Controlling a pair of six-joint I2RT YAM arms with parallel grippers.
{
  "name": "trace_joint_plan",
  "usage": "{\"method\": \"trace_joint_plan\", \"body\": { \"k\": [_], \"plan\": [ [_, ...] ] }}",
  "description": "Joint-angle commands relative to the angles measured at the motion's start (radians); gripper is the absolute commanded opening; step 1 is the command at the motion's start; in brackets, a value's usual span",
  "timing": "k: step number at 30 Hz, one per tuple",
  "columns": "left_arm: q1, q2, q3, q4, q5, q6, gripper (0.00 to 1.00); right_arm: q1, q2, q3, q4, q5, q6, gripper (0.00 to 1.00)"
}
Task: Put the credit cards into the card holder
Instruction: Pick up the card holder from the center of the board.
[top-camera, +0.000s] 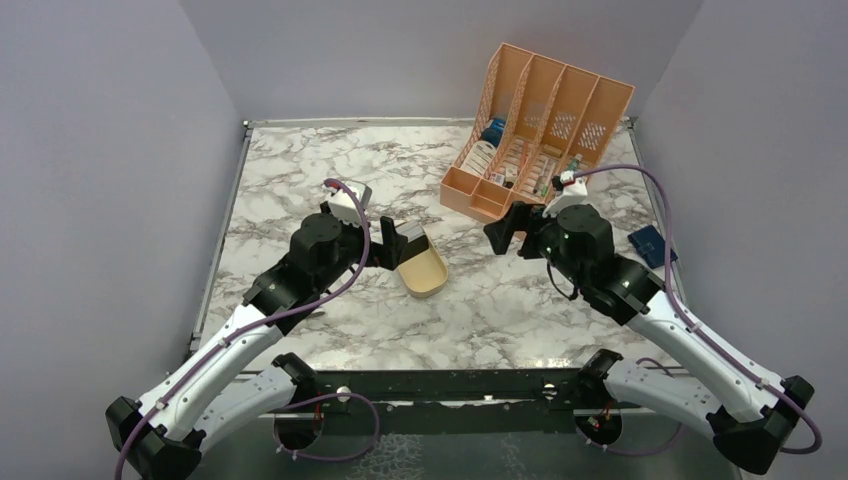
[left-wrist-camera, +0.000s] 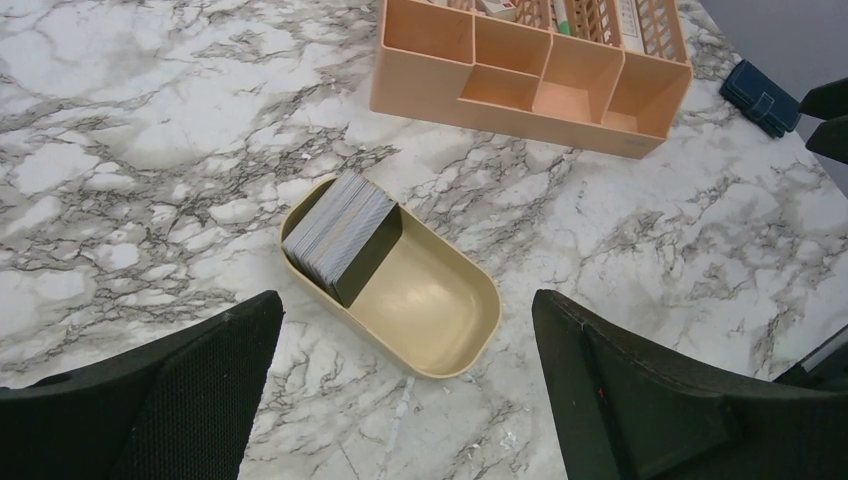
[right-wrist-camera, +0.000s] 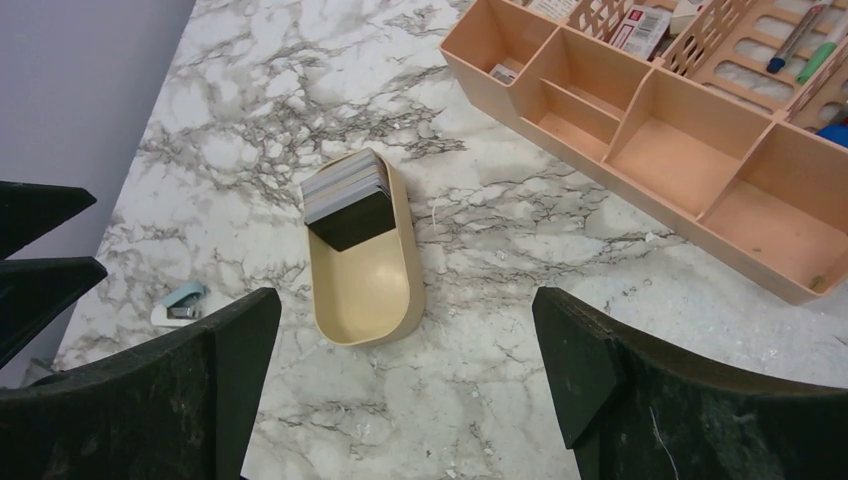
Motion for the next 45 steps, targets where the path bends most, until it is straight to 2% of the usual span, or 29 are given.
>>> {"method": "trace_joint_plan", "body": {
  "k": [1, 7, 10, 16, 18, 21, 23, 30, 33, 38, 43, 45],
  "plan": [
    [0.004, -0.003, -0.015, 0.008, -0.029, 0.010, 0.99, -0.002, 0.017, -0.005, 0.013, 0.029, 0.034, 1.00],
    [0.004, -0.001, -0.016, -0.005, -0.038, 0.009, 0.99, -0.002, 0.107, 0.020, -0.033, 0.159, 0.084, 1.00],
    [0.005, 0.002, -0.014, -0.016, -0.039, 0.002, 0.99, -0.002, 0.198, 0.066, -0.098, 0.277, 0.120, 1.00],
    [0.004, -0.004, -0.017, -0.036, -0.035, -0.015, 0.99, -0.037, 0.397, 0.190, -0.196, 0.381, 0.133, 1.00],
    [0.004, -0.008, -0.022, -0.041, -0.046, -0.018, 0.99, -0.084, 0.450, 0.239, -0.245, 0.389, 0.152, 0.97],
    [0.004, -0.017, -0.028, -0.044, -0.054, -0.018, 0.99, -0.176, 0.491, 0.279, -0.271, 0.381, 0.162, 0.82],
    [0.004, -0.020, -0.034, -0.042, -0.055, -0.018, 0.99, -0.241, 0.499, 0.283, -0.266, 0.387, 0.166, 0.76],
    [0.004, 0.001, -0.036, -0.042, -0.046, -0.018, 0.99, -0.483, 0.555, 0.289, -0.250, 0.440, 0.223, 0.67],
    [0.004, -0.002, -0.037, -0.043, -0.041, -0.018, 0.99, -0.556, 0.593, 0.279, -0.233, 0.524, 0.250, 0.67],
    [0.003, -0.014, -0.043, -0.042, -0.050, -0.011, 0.99, -0.714, 0.711, 0.316, -0.272, 0.528, 0.305, 0.67],
    [0.005, -0.027, -0.045, -0.041, -0.060, -0.004, 0.99, -0.795, 0.781, 0.299, -0.253, 0.542, 0.343, 0.66],
    [0.004, -0.033, -0.048, -0.039, -0.061, -0.004, 0.99, -0.820, 0.809, 0.294, -0.249, 0.548, 0.349, 0.62]
  ]
}}
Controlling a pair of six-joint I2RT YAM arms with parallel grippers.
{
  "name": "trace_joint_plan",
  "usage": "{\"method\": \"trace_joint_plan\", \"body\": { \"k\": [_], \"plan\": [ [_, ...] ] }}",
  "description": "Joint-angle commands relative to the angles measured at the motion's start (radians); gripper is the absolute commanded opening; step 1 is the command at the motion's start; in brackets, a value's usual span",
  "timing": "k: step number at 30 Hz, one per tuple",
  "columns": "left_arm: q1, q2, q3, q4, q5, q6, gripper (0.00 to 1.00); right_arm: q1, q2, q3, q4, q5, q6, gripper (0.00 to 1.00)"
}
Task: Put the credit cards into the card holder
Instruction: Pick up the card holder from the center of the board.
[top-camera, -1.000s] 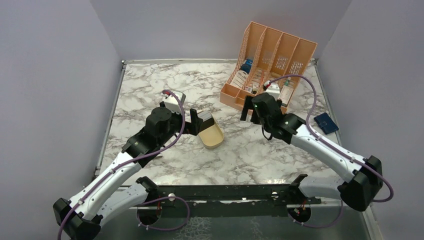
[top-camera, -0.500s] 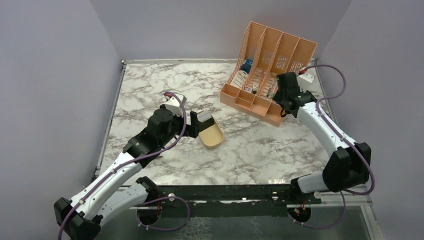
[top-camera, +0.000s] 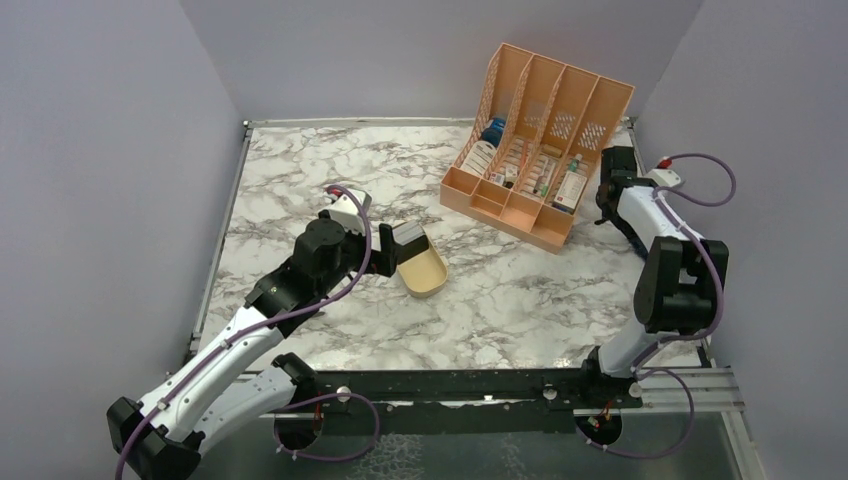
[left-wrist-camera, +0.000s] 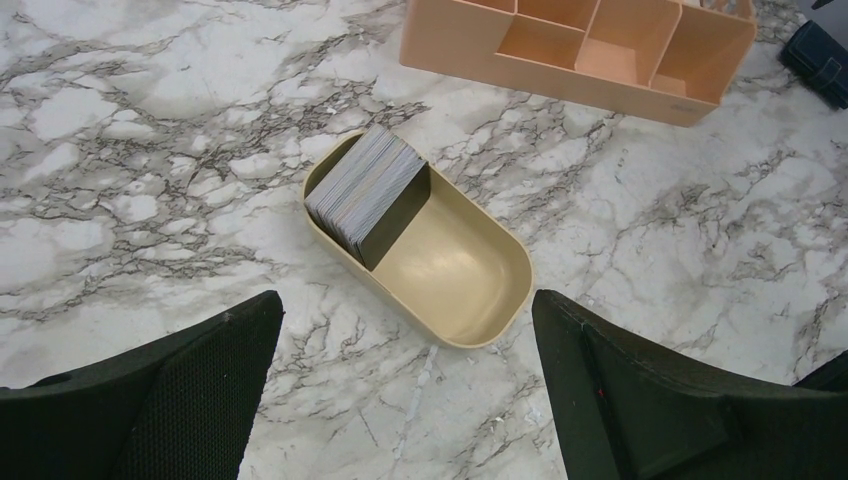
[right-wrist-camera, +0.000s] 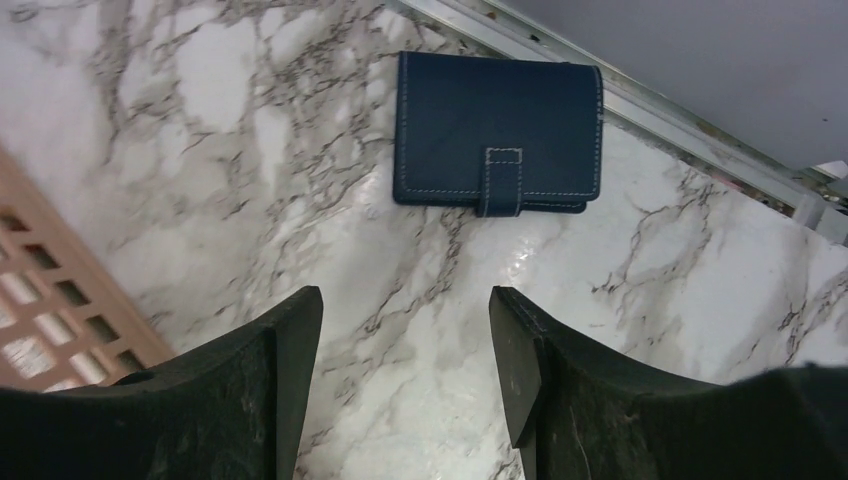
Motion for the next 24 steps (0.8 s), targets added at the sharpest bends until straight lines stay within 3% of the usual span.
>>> {"method": "trace_joint_plan", "body": {
  "k": [1, 19, 24],
  "plan": [
    [0.004, -0.028, -0.012, 0.012, -0.029, 0.008, 0.99, -0.043, 0.050, 0.003, -0.003, 0.072, 0.057, 0.61],
    [0.004, -0.027, -0.018, 0.023, -0.015, 0.023, 0.99, -0.207, 0.105, -0.140, 0.287, -0.012, -0.101, 0.46],
    [0.004, -0.025, -0.020, 0.024, -0.017, 0.024, 0.99, -0.230, 0.127, -0.138, 0.295, -0.045, -0.109, 0.42]
  ]
}}
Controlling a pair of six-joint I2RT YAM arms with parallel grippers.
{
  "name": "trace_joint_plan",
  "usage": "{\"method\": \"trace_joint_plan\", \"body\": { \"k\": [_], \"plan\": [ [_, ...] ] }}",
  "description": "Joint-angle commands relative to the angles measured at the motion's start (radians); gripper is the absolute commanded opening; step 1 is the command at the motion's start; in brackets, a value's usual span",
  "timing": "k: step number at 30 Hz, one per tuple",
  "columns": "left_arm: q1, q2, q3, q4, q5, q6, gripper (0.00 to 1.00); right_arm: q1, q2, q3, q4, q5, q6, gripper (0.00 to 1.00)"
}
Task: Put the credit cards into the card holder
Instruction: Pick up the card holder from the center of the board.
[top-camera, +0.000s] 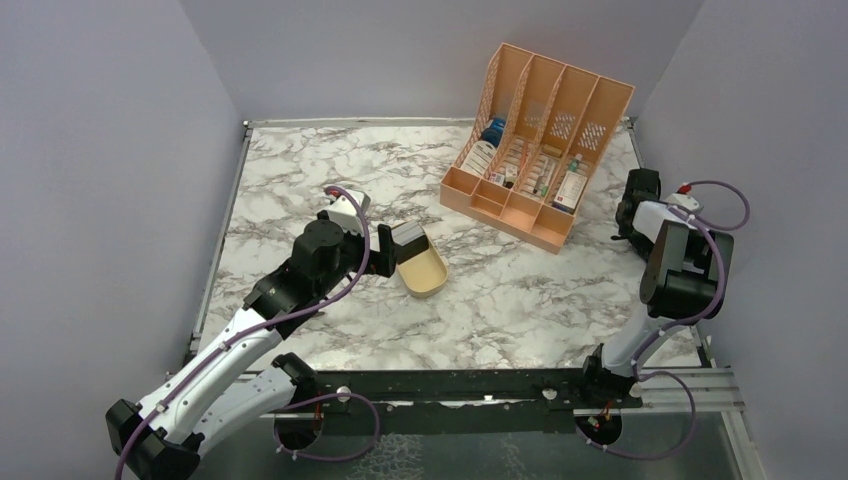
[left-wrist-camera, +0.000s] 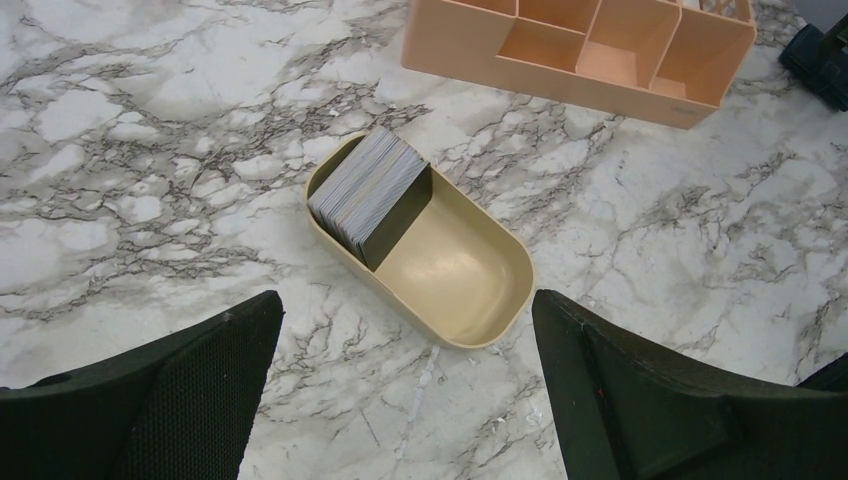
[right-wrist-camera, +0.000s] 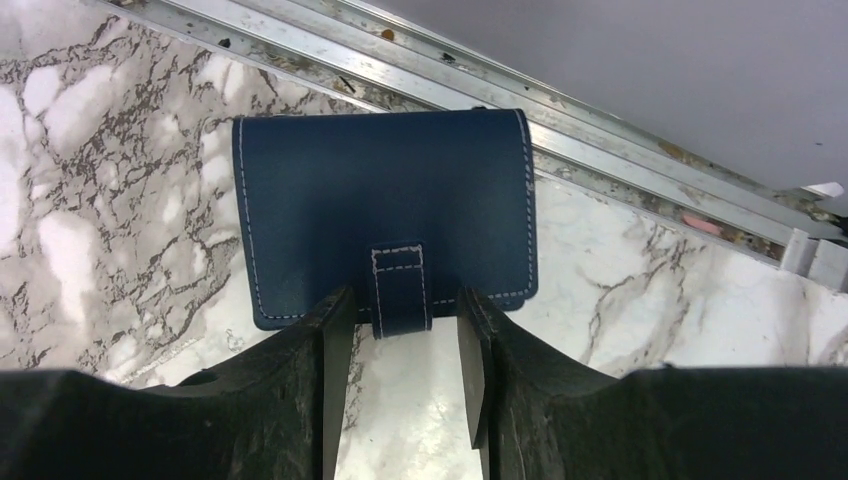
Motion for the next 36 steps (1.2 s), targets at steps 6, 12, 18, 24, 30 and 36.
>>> {"method": "trace_joint_plan", "body": {
  "k": [6, 12, 18, 24, 30, 36],
  "plan": [
    [0.005, -0.001, -0.009, 0.022, -0.017, 0.017, 0.99, -0.020, 0.005, -0.023, 0.083, -0.057, -0.010, 0.40],
    [0.004, 0.001, -0.008, 0.023, -0.020, 0.019, 0.99, -0.020, 0.013, -0.023, 0.038, -0.115, 0.034, 0.38],
    [0.003, 0.000, -0.006, 0.023, -0.019, 0.019, 0.99, -0.020, -0.035, -0.057, 0.032, -0.131, 0.047, 0.29],
    [0.005, -0.007, -0.008, 0.023, -0.011, 0.017, 0.99, -0.020, -0.116, -0.100, 0.051, -0.150, 0.032, 0.01],
    [0.004, -0.012, -0.008, 0.025, 0.005, 0.014, 0.99, -0.019, -0.185, -0.130, 0.056, -0.296, -0.024, 0.01],
    [0.005, -0.019, -0.010, 0.032, 0.034, 0.013, 0.99, -0.005, -0.332, -0.197, 0.040, -0.456, -0.099, 0.01]
  ]
}}
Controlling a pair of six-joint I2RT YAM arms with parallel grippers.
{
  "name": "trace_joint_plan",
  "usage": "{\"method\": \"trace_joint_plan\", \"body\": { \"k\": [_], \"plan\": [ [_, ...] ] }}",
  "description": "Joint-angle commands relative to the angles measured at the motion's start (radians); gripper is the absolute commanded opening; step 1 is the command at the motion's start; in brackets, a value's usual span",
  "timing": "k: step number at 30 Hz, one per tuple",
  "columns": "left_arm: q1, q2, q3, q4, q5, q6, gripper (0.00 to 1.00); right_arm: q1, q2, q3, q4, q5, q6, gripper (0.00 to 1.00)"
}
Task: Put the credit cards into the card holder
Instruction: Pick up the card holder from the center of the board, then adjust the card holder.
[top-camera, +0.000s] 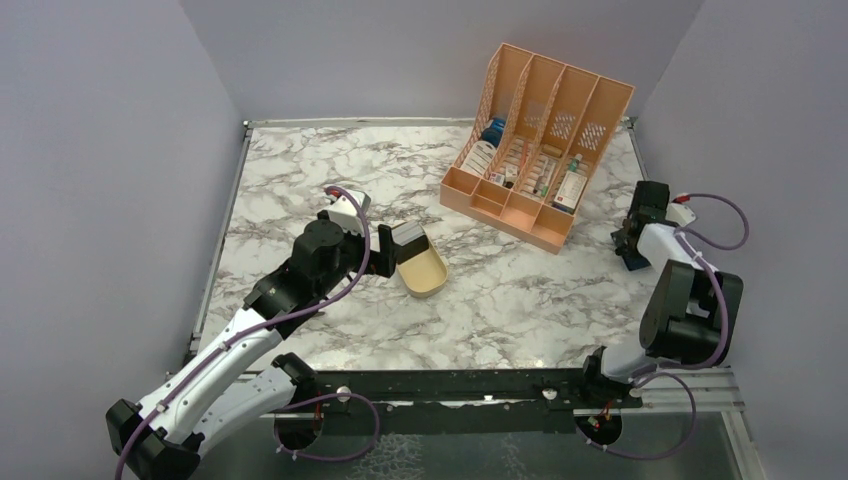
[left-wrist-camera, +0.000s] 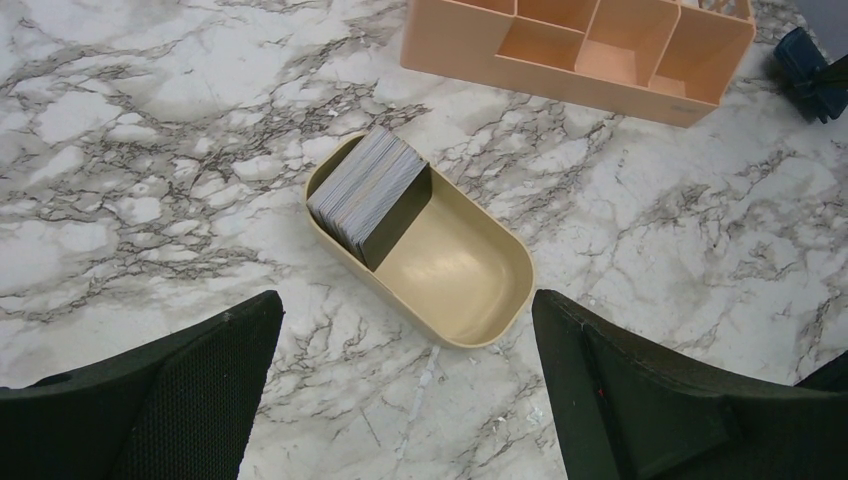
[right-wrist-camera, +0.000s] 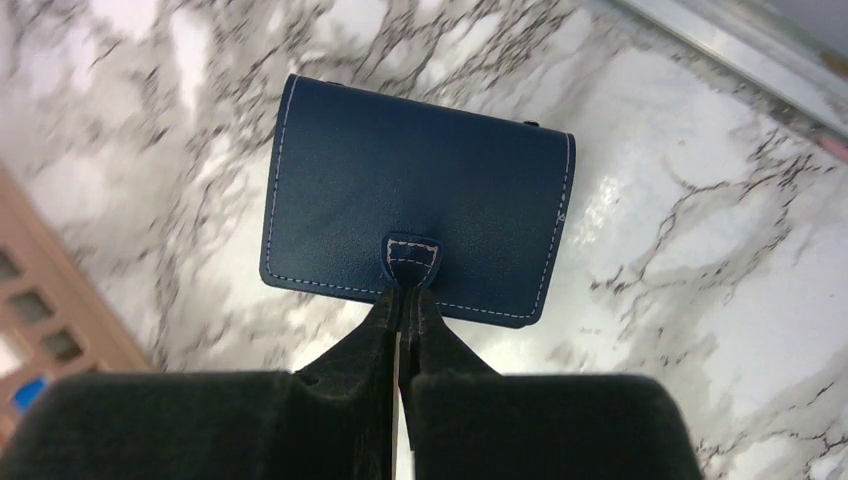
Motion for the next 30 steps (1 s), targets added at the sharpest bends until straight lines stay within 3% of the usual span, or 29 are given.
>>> {"method": "trace_joint_plan", "body": {
  "k": [1, 13, 17, 21, 24, 27, 30],
  "plan": [
    [0.004, -0.024, -0.012, 0.034, 0.042, 0.007, 0.99, 0.011, -0.134, -0.041, -0.012, -0.152, -0.076, 0.01],
    [0.004, -0.081, -0.050, 0.147, 0.217, 0.034, 0.95, 0.029, -0.554, -0.167, -0.188, -0.452, -0.199, 0.01],
    [0.004, -0.105, -0.102, 0.273, 0.362, 0.094, 0.82, 0.051, -0.628, -0.118, -0.260, -0.615, -0.201, 0.01],
    [0.004, -0.136, -0.159, 0.418, 0.486, 0.132, 0.81, 0.051, -0.686, -0.051, -0.343, -0.698, -0.251, 0.01],
    [0.004, -0.125, -0.185, 0.497, 0.559, 0.218, 0.79, 0.052, -0.718, -0.024, -0.384, -0.816, -0.284, 0.01],
    [-0.001, -0.117, -0.243, 0.569, 0.591, 0.401, 0.73, 0.056, -0.746, -0.044, -0.374, -0.959, -0.281, 0.01],
    [-0.006, -0.109, -0.240, 0.573, 0.640, 0.528, 0.73, 0.111, -0.747, -0.067, -0.344, -1.017, -0.273, 0.01]
  ]
}}
